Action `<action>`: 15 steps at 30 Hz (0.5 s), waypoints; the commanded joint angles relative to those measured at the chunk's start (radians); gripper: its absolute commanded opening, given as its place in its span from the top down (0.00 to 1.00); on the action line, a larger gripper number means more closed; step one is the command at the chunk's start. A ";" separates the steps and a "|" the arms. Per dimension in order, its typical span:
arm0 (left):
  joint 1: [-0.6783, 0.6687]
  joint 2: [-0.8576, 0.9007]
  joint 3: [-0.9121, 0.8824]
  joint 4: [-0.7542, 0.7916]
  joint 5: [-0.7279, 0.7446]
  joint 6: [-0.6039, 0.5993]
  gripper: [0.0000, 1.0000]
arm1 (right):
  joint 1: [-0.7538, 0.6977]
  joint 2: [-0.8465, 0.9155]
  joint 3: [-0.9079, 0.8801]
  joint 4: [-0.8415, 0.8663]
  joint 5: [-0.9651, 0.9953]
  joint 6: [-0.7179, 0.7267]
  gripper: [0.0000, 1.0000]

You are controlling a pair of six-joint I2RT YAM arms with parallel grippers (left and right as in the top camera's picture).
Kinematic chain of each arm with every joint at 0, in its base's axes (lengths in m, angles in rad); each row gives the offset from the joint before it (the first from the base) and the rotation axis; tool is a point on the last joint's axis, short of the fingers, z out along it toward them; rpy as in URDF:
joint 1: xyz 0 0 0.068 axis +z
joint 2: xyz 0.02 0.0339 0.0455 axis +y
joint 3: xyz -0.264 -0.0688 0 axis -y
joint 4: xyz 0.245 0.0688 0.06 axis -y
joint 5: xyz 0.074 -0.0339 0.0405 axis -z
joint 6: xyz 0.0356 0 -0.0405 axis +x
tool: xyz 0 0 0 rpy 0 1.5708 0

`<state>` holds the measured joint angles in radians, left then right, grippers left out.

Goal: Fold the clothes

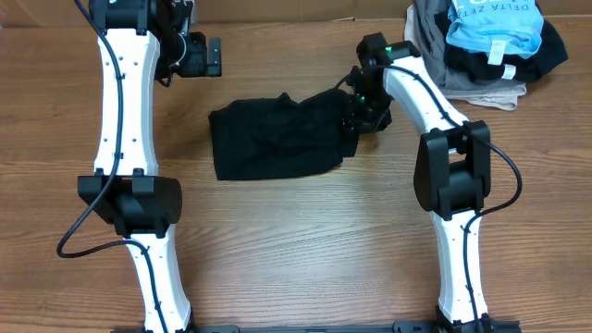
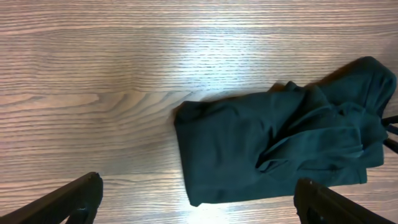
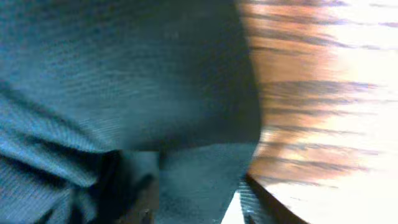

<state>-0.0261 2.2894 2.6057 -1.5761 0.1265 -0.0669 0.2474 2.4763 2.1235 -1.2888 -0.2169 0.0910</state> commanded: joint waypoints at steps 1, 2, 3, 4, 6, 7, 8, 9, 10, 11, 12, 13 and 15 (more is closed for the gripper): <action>-0.005 -0.017 0.010 -0.002 -0.019 0.037 0.00 | 0.013 -0.013 -0.035 0.011 0.093 0.045 0.80; -0.006 -0.017 0.007 -0.002 -0.023 0.037 0.00 | 0.012 -0.014 -0.034 0.011 0.092 0.050 0.90; -0.006 -0.017 0.006 -0.003 -0.023 0.037 0.00 | 0.006 -0.019 -0.034 0.010 0.092 0.055 0.96; -0.006 -0.017 0.002 -0.002 -0.023 0.037 0.00 | -0.002 -0.023 -0.034 0.009 0.091 0.060 0.96; -0.006 -0.017 -0.001 -0.004 -0.023 0.037 0.00 | -0.021 -0.039 -0.034 -0.001 0.083 0.060 0.96; -0.006 -0.017 -0.001 -0.006 -0.023 0.037 0.00 | -0.035 -0.052 -0.034 -0.011 0.082 0.060 0.96; -0.006 -0.017 -0.001 -0.008 -0.024 0.037 0.00 | -0.048 -0.067 -0.034 -0.020 0.081 0.060 0.96; -0.006 -0.017 -0.001 -0.008 -0.026 0.038 0.00 | -0.066 -0.088 -0.034 -0.030 0.081 0.060 0.96; -0.006 -0.017 -0.001 -0.008 -0.026 0.038 0.00 | -0.085 -0.113 -0.034 -0.039 0.074 0.056 0.96; -0.006 -0.017 -0.001 -0.009 -0.026 0.038 0.00 | -0.100 -0.132 -0.034 -0.046 0.058 0.039 0.96; -0.006 -0.017 -0.001 -0.009 -0.026 0.038 0.00 | -0.120 -0.160 -0.034 -0.056 0.025 0.009 0.96; -0.006 -0.017 -0.001 -0.009 -0.026 0.038 0.00 | -0.137 -0.185 -0.034 -0.064 -0.002 -0.011 0.96; -0.006 -0.017 -0.001 -0.009 -0.026 0.038 0.00 | -0.175 -0.239 -0.034 -0.085 -0.061 -0.052 0.96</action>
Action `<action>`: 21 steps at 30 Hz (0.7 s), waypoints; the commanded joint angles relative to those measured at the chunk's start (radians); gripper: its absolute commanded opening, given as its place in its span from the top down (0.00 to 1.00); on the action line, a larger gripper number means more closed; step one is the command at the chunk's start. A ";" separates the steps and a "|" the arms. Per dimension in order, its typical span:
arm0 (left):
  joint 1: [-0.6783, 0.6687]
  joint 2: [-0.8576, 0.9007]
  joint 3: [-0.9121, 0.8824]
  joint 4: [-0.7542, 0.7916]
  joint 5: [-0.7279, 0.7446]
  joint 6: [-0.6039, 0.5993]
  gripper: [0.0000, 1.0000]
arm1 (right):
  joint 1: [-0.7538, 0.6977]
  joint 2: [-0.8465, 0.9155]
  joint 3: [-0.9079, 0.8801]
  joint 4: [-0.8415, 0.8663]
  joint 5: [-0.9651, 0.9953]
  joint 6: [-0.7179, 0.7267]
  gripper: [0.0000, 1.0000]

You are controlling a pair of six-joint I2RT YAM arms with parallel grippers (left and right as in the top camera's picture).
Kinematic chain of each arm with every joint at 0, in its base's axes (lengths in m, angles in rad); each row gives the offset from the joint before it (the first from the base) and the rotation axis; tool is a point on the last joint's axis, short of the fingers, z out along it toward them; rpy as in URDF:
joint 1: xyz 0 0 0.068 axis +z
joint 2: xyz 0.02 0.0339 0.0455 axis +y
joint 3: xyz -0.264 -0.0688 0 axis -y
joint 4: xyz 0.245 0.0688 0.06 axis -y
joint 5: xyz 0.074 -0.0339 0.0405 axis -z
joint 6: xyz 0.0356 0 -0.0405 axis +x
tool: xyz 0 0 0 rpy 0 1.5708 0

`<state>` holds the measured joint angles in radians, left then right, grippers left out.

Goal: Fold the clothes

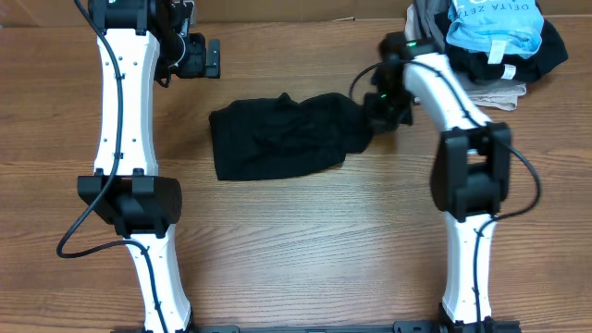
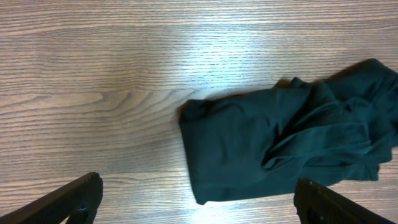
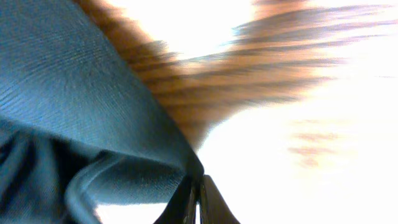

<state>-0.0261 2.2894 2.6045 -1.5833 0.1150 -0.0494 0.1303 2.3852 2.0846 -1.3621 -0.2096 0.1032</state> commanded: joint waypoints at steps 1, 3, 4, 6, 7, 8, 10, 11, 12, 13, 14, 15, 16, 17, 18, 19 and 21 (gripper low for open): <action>-0.006 -0.017 0.000 -0.002 -0.014 0.020 0.00 | -0.076 -0.174 0.005 -0.023 -0.094 -0.082 0.96; -0.006 -0.017 0.000 -0.002 -0.014 0.020 0.00 | -0.102 -0.216 0.005 -0.040 -0.136 -0.109 0.96; -0.006 -0.017 0.000 -0.002 -0.014 0.020 0.00 | -0.114 -0.239 0.005 -0.048 -0.161 -0.127 0.96; -0.006 -0.017 0.000 -0.002 -0.014 0.020 0.00 | -0.125 -0.282 0.005 -0.064 -0.212 -0.164 0.96; -0.006 -0.017 0.000 -0.002 -0.014 0.020 0.00 | -0.125 -0.303 0.005 -0.071 -0.222 -0.176 0.96; -0.006 -0.017 0.000 -0.002 -0.014 0.020 0.00 | -0.124 -0.320 0.005 -0.075 -0.223 -0.180 0.96; -0.006 -0.017 0.000 -0.002 -0.014 0.020 0.00 | -0.106 -0.359 0.006 -0.080 -0.222 -0.183 0.96; -0.006 -0.017 0.000 -0.002 -0.014 0.020 0.00 | -0.095 -0.372 0.009 -0.081 -0.222 -0.183 0.96; -0.006 -0.017 0.000 -0.002 -0.014 0.020 0.00 | -0.081 -0.383 0.013 -0.081 -0.223 -0.183 0.96; -0.007 -0.017 0.000 -0.002 -0.014 0.020 0.00 | -0.061 -0.393 0.018 -0.080 -0.223 -0.183 0.96; -0.007 -0.017 0.000 -0.001 -0.013 0.020 0.00 | -0.035 -0.398 0.023 -0.077 -0.223 -0.182 0.96; -0.007 -0.017 0.000 -0.001 -0.013 0.019 0.00 | -0.011 -0.399 0.024 -0.071 -0.222 -0.182 0.96; -0.007 -0.016 0.000 0.002 -0.013 0.019 0.00 | 0.031 -0.398 0.024 -0.057 -0.222 -0.182 0.96; -0.007 -0.016 0.000 0.003 -0.013 0.019 0.00 | 0.054 -0.394 0.024 -0.050 -0.221 -0.182 0.96; -0.007 -0.016 0.000 0.005 -0.013 0.019 0.00 | 0.089 -0.385 0.024 -0.035 -0.217 -0.181 0.96; -0.007 -0.016 0.000 0.006 -0.013 0.019 0.00 | 0.124 -0.375 0.024 -0.018 -0.213 -0.177 0.96; -0.007 -0.013 0.000 0.007 -0.013 0.019 0.01 | 0.192 -0.352 0.015 0.025 -0.193 -0.153 0.96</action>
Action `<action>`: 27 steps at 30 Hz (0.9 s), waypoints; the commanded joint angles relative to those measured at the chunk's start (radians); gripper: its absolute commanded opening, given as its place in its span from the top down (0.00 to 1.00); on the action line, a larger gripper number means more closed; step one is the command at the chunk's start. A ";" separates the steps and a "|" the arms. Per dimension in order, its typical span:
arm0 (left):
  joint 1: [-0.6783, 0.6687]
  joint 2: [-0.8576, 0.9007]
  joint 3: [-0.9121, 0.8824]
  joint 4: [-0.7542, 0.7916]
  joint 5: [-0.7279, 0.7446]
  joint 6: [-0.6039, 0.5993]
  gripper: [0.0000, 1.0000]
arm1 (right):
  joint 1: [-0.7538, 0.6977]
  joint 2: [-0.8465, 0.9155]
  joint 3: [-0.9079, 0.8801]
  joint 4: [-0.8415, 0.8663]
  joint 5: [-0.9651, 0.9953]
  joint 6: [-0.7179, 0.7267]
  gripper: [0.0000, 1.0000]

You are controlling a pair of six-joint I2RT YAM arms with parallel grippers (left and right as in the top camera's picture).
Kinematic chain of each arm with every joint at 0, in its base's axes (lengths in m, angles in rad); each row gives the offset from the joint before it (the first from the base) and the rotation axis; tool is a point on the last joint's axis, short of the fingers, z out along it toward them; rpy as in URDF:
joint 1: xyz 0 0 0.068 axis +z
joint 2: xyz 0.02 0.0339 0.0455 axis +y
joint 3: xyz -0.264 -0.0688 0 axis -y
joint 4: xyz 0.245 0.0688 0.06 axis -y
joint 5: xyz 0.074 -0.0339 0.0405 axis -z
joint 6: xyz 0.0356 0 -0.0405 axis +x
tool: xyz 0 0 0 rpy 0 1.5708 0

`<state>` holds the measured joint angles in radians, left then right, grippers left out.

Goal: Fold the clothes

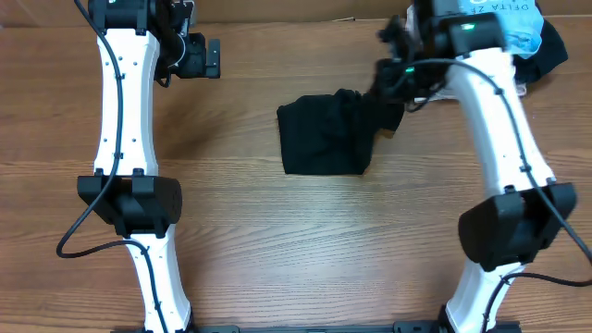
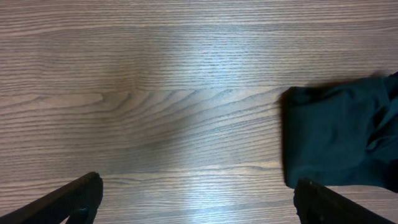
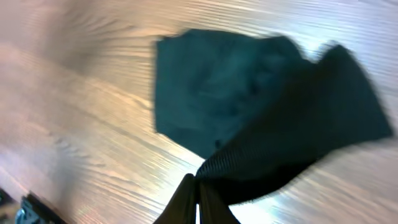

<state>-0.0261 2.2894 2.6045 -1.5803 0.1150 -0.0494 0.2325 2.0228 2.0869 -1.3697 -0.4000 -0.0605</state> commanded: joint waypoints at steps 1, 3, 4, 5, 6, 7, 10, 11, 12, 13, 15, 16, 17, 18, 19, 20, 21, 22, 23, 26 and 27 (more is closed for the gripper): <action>-0.007 -0.012 0.000 0.003 -0.013 0.019 0.00 | 0.118 0.025 0.009 0.051 0.008 0.015 0.96; -0.007 -0.008 0.000 0.004 -0.013 0.019 0.00 | 0.178 0.064 0.008 0.093 0.028 0.035 0.96; -0.007 -0.006 0.000 0.006 -0.011 0.019 0.00 | 0.203 0.085 0.008 0.118 0.028 0.046 0.96; -0.007 -0.003 0.000 0.008 -0.009 0.018 0.00 | 0.224 0.105 0.008 0.141 0.028 0.056 0.96; -0.007 0.001 0.000 0.010 -0.009 0.018 0.00 | 0.248 0.127 0.008 0.167 0.028 0.063 0.96; -0.007 0.004 0.000 0.012 -0.009 0.018 0.00 | 0.267 0.146 0.008 0.187 0.024 0.066 0.96; -0.007 0.016 0.000 0.013 -0.009 0.018 0.00 | 0.327 0.206 0.008 0.242 0.021 0.072 0.96; -0.007 0.023 0.000 0.013 -0.009 0.018 0.00 | 0.348 0.229 0.008 0.265 0.020 0.074 0.96; -0.007 0.027 0.000 0.013 -0.009 0.018 0.00 | 0.362 0.245 0.008 0.283 0.021 0.081 0.96; -0.007 0.032 0.000 0.013 -0.009 0.018 0.00 | 0.377 0.260 0.008 0.302 0.020 0.085 0.96; -0.007 0.041 0.000 0.013 -0.009 0.016 0.00 | 0.406 0.291 0.008 0.340 0.019 0.088 0.96; -0.007 0.045 0.000 0.013 -0.010 0.016 0.00 | 0.418 0.300 0.008 0.359 0.013 0.092 0.96; -0.007 0.045 0.000 0.014 -0.010 0.016 0.00 | 0.425 0.308 0.008 0.375 0.005 0.092 0.96; -0.007 0.046 -0.001 0.016 -0.010 0.016 0.00 | 0.432 0.310 0.008 0.390 0.005 0.095 0.96; -0.007 0.046 -0.002 0.021 -0.010 0.016 0.00 | 0.441 0.311 0.008 0.410 0.005 0.099 0.96; -0.007 0.046 -0.002 0.023 -0.010 0.016 0.00 | 0.444 0.311 0.008 0.418 0.005 0.099 0.96; -0.007 0.046 -0.002 0.024 -0.010 0.016 0.00 | 0.446 0.311 0.009 0.423 0.005 0.098 0.96; -0.007 0.046 -0.003 0.024 -0.010 0.016 0.00 | 0.447 0.311 0.010 0.422 0.005 0.098 0.96; -0.007 0.046 -0.003 0.024 -0.010 0.016 0.00 | 0.446 0.311 0.013 0.417 0.005 0.098 0.88; -0.007 0.046 -0.003 0.021 -0.010 0.016 0.00 | 0.425 0.309 0.060 0.356 0.017 0.099 0.37; -0.007 0.046 -0.003 0.021 -0.010 0.016 0.00 | 0.414 0.307 0.083 0.328 0.025 0.099 0.29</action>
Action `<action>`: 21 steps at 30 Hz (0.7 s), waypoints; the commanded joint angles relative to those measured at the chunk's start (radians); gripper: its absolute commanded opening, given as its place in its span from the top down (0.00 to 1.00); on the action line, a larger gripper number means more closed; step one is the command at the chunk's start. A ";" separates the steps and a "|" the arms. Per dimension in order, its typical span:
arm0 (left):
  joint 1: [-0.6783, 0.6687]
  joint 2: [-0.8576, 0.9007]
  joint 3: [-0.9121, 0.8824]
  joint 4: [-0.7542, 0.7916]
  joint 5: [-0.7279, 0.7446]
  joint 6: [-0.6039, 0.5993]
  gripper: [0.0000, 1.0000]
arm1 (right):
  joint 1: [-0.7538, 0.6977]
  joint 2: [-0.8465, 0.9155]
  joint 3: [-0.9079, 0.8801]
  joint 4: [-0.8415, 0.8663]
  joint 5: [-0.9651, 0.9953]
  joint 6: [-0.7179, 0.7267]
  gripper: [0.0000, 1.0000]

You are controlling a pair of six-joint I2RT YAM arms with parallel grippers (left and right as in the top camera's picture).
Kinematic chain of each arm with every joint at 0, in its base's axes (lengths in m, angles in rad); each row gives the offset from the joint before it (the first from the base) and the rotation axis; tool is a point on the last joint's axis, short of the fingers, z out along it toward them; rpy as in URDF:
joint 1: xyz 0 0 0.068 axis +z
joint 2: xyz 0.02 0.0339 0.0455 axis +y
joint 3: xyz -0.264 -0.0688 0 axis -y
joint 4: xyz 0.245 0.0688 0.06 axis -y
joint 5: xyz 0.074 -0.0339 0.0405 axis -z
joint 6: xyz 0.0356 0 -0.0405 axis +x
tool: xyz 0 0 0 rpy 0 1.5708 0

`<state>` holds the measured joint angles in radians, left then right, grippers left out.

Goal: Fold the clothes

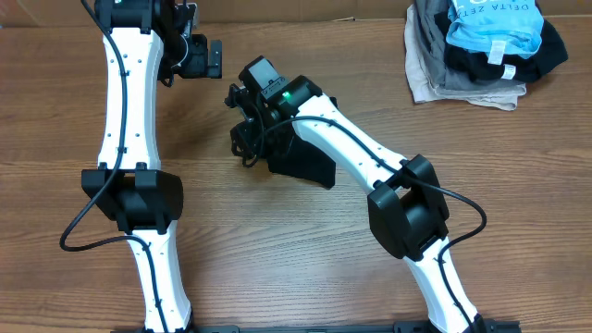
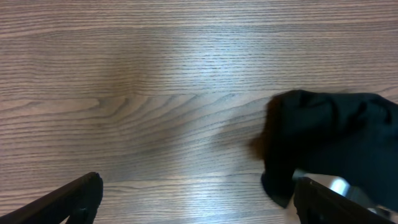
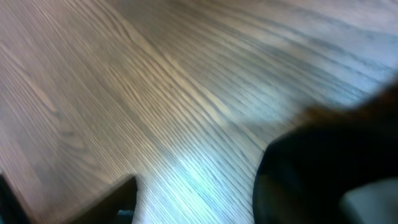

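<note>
A black garment (image 1: pixel 303 159) lies bunched in a small heap at the table's middle, partly under my right arm. It also shows at the right of the left wrist view as black cloth (image 2: pixel 329 127). My right gripper (image 1: pixel 246 141) hangs at the heap's left edge, open. One dark finger (image 3: pixel 119 200) shows over bare wood, and the black cloth (image 3: pixel 323 168) fills the right of that blurred view, hiding the other finger. My left gripper (image 1: pixel 202 57) is high at the back left, open and holding nothing.
A pile of other clothes (image 1: pixel 481 46), grey, black and light blue, sits at the back right corner. The wooden table (image 1: pixel 277 259) shows bare wood in front and to the left of the heap.
My right gripper was shut on the garment's lifted right edge at the table's right. Now it is open at the garment's left side, and the garment is a smaller heap further left.
The garment lay spread left of centre with my right gripper shut on its right end. Then that end was drawn a little right. Then the garment sat further right, its edge held up. Now it is released, heaped under the right arm. The left arm stayed put.
</note>
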<state>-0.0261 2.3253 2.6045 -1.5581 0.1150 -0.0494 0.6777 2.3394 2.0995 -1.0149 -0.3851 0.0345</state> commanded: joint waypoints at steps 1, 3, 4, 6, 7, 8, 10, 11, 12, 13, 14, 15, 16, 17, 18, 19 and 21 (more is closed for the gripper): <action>-0.007 0.010 -0.003 0.000 -0.010 0.016 0.00 | -0.057 -0.010 0.135 -0.101 0.023 0.020 0.21; -0.007 0.010 -0.003 0.000 -0.010 0.016 0.00 | -0.089 -0.010 0.216 -0.192 0.025 0.023 0.17; -0.007 0.010 -0.003 0.000 -0.010 0.016 0.01 | -0.100 -0.010 0.251 -0.228 0.025 0.023 0.15; -0.007 0.010 -0.003 0.000 -0.010 0.016 0.00 | -0.129 -0.010 0.331 -0.313 0.027 0.023 0.14; -0.007 0.010 -0.003 0.000 -0.010 0.016 0.00 | -0.147 -0.011 0.374 -0.361 0.034 0.023 0.14; -0.007 0.010 -0.003 0.000 -0.010 0.016 0.00 | -0.163 -0.011 0.406 -0.402 0.050 0.024 0.13; -0.007 0.010 -0.003 -0.002 -0.010 0.016 0.00 | -0.207 -0.011 0.466 -0.494 0.115 0.062 0.03; -0.007 0.010 -0.003 -0.003 -0.010 0.016 0.00 | -0.226 -0.011 0.477 -0.525 0.134 0.063 0.00; -0.007 0.010 -0.004 -0.004 -0.010 0.016 0.00 | -0.248 -0.011 0.479 -0.554 0.150 0.061 0.00; -0.007 0.010 -0.005 -0.004 -0.010 0.017 0.00 | -0.266 -0.011 0.478 -0.577 0.153 0.042 0.00; -0.007 0.010 -0.005 -0.003 -0.010 0.018 0.00 | -0.284 -0.007 0.468 -0.597 0.152 0.026 0.00; -0.007 0.010 -0.005 -0.003 -0.010 0.020 0.00 | -0.298 -0.007 0.450 -0.608 0.146 0.005 0.00; -0.007 0.010 -0.005 -0.002 -0.010 0.020 0.00 | -0.305 -0.007 0.432 -0.612 0.143 -0.011 0.01; -0.007 0.010 -0.005 -0.001 -0.010 0.020 0.00 | -0.309 -0.007 0.409 -0.610 0.137 -0.030 0.02; -0.007 0.010 -0.005 -0.001 -0.010 0.020 0.00 | -0.312 -0.007 0.383 -0.605 0.130 -0.050 0.04; -0.007 0.010 -0.005 -0.001 -0.010 0.020 0.00 | -0.312 -0.007 0.357 -0.597 0.126 -0.063 0.05; -0.007 0.010 -0.005 -0.001 -0.010 0.020 0.00 | -0.309 -0.007 0.313 -0.578 0.122 -0.073 0.07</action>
<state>-0.0261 2.3257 2.6041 -1.5578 0.1154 -0.0494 0.3473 2.3436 2.4763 -1.6100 -0.2573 0.0204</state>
